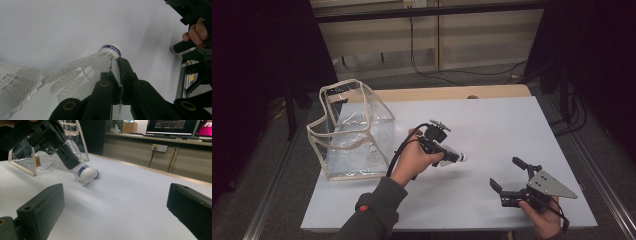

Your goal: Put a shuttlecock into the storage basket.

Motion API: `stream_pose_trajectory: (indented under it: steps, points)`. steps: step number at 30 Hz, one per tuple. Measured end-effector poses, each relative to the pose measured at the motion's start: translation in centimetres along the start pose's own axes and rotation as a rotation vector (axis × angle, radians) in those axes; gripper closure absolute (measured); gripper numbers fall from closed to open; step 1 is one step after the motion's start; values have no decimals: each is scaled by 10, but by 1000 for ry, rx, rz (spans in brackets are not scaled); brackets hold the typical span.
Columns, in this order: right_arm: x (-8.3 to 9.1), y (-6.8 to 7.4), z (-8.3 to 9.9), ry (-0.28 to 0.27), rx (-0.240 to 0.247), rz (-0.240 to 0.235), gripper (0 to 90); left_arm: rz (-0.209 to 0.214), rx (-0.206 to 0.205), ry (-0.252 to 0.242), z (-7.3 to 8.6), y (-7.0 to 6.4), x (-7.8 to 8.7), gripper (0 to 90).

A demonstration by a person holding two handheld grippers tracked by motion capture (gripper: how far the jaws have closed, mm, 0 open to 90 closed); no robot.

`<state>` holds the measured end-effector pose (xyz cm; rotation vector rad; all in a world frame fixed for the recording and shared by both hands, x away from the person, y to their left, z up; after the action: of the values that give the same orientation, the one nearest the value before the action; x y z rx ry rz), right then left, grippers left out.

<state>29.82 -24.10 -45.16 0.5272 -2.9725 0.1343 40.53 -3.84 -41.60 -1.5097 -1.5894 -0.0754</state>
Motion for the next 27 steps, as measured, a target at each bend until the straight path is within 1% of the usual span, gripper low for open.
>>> stream_pose_trajectory:
  steps: [1,2,3,4,6,7,8,10,15,16,17,19,20,23,27]
  points:
    - [0,0,0,1,2,1,16,-1,-5,12,0,1,2,896]
    - [-1,0,1,2,2,0,16,-8,4,14,0,1,3,896]
    - [-1,0,1,3,2,0,16,-4,6,15,0,1,5,896]
    - [-1,0,0,3,4,-1,16,-13,11,12,-1,1,6,896]
    - [0,0,0,1,1,0,16,-13,11,24,-1,2,10,896]
    - [0,0,1,1,4,1,16,-19,18,26,-1,2,12,896]
    - [0,0,1,3,1,2,16,-15,22,30,-1,2,13,896]
    - [0,0,1,0,-1,4,16,-19,25,28,-2,2,15,896]
    - [0,-1,1,3,2,2,16,-26,22,58,-4,1,21,896]
    - [-1,-1,0,1,1,4,16,-32,22,57,-4,1,23,896]
    - [-1,-1,0,-3,-5,4,16,-28,27,56,-5,1,24,896]
    - [-2,0,0,2,-2,-1,16,-25,29,57,-6,0,27,896]
    - [-2,1,1,3,-2,-1,16,-31,26,60,-7,0,28,896]
    - [-2,0,-2,-8,1,-2,16,-30,26,64,-9,-1,30,895]
    - [-1,0,0,-2,1,0,16,-32,26,64,-12,-3,36,895]
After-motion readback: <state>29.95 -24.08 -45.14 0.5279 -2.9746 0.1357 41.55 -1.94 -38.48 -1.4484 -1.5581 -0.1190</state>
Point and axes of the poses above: each handheld gripper's, and its own axes: x roughly backward along the jaws, z roughly out of its underside, y roughly to its left, the point moved 6 cm from there along -x, roughly forward along the jaws, and after that the axes turned 12 degrees about z, right-handed, at the moved point
